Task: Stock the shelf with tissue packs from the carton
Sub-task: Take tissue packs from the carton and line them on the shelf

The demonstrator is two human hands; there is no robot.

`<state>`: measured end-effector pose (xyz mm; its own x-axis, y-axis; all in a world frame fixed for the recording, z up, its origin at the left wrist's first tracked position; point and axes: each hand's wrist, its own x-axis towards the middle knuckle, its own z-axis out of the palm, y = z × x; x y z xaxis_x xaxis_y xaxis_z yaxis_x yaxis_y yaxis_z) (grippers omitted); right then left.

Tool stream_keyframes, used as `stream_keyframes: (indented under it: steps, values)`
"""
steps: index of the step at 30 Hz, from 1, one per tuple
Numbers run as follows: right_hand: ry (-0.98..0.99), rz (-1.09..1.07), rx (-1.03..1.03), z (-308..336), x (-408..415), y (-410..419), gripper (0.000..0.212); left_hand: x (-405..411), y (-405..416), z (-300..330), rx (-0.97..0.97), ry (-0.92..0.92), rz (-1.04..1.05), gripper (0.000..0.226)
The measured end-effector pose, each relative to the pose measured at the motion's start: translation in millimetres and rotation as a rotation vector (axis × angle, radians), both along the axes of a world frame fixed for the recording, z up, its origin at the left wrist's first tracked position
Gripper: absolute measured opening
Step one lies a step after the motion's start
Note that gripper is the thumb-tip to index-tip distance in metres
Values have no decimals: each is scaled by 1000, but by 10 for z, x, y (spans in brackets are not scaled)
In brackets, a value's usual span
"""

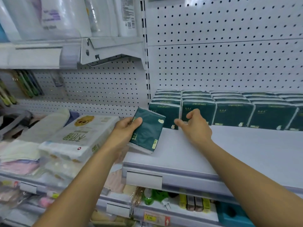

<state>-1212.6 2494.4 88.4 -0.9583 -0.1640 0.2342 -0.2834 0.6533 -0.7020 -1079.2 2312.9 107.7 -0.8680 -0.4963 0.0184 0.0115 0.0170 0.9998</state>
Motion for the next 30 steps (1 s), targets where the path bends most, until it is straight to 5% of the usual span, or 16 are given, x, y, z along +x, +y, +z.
stream_keyframes:
  steps: [4,8,11,16,18,23,27,30]
  values:
    - [-32,302,-376,127,182,146,42,-126,149,63,-76,-6,-104,21]
    - [-288,546,-318,185,267,362,70,-251,361,104,-182,-16,-193,28]
    - [-299,600,-339,152,287,556,41,-310,533,105,-182,11,-277,23]
    - [-224,437,-432,111,223,861,32,-539,481,-83,-387,137,215,26]
    - [-182,309,-485,78,145,953,33,-628,394,-159,-523,76,331,50]
    - [-24,32,-314,-38,-98,1007,35,-882,337,-195,-567,-162,186,120]
    - [42,-99,-7,-103,-255,945,39,-1059,303,-224,-505,-145,149,125]
    - [70,-105,2,-61,-286,864,42,-1104,321,-221,-503,-121,163,118]
